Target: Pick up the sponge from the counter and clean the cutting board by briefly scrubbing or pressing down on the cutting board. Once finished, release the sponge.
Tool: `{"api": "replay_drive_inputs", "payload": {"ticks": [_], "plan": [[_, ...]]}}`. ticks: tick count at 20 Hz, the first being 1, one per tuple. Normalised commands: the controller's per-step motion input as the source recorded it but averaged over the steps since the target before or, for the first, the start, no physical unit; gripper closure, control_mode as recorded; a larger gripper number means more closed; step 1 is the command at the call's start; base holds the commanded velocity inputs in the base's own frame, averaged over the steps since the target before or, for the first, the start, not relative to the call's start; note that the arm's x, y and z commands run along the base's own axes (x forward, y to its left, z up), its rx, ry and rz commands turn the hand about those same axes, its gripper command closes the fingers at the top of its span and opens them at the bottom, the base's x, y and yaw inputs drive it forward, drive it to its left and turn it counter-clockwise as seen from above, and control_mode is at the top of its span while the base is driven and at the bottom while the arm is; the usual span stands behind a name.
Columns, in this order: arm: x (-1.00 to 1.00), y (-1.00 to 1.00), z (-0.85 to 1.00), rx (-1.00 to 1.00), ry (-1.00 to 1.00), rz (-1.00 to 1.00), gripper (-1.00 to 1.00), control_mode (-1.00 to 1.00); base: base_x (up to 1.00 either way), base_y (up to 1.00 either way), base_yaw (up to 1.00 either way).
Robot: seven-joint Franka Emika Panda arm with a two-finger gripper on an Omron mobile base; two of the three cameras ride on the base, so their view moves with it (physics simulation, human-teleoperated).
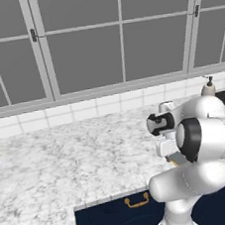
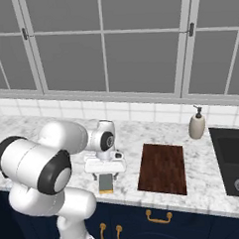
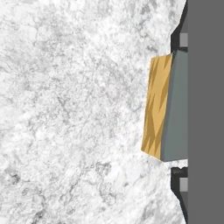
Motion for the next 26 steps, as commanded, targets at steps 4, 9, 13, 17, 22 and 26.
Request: {"api": "replay_drive_inputs", "payload": {"ticks": [4, 9, 13, 17, 22, 26], "plan": [[0.00, 0.00, 0.00, 0.01, -0.01, 0.00, -1.00, -1.00, 0.00, 0.00, 0.00], [0.00, 0.00, 0.00, 0.00, 0.00, 0.00, -1.00, -1.00, 0.00, 0.00, 0.00], [0.00, 0.00, 0.00, 0.00, 0.00, 0.00, 1.00, -1.00, 0.00, 0.00, 0.00], [0.00, 0.00, 0.00, 0.00, 0.00, 0.00, 1.00, -1.00, 0.00, 0.00, 0.00], [0.00, -0.13, 0.05, 0.03, -0.05, 0.00, 1.00, -1.00, 0.00, 0.00, 0.00], [0.09, -0.53, 0.40, 0.20, -0.21, 0.01, 1.00, -1.00, 0.00, 0.00, 0.00]]}}
